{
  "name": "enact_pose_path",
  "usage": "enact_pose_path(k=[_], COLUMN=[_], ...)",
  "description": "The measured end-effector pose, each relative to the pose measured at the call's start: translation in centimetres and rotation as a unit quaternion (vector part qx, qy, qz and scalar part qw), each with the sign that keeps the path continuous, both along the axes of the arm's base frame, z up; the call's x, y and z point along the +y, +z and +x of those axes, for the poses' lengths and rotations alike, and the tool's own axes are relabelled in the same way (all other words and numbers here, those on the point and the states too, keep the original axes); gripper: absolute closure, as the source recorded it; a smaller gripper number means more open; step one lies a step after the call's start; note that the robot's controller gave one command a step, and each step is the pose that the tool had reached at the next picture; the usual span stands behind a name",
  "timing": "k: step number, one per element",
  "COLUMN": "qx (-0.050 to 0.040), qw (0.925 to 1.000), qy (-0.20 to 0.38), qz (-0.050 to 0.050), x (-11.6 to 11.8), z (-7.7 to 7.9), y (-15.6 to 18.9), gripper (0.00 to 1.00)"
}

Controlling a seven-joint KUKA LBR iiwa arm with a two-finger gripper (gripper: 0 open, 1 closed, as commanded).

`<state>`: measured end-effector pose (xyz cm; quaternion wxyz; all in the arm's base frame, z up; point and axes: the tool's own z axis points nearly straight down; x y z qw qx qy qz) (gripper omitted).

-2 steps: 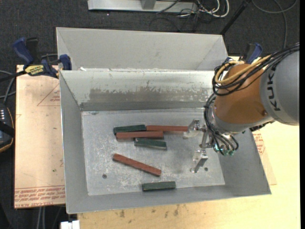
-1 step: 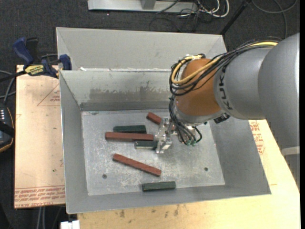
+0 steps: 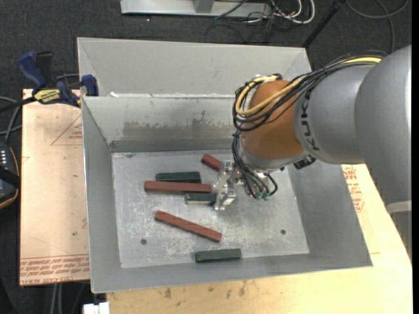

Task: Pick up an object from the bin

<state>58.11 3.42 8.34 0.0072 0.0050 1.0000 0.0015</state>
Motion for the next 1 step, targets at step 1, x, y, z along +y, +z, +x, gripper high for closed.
enact_pose_path(k=[1], qx=[0.0051], qw=[0.9998], qy=[0.018], qz=[-0.001], x=[-0.92], z=[0.06], y=[14.25], gripper=[1.0])
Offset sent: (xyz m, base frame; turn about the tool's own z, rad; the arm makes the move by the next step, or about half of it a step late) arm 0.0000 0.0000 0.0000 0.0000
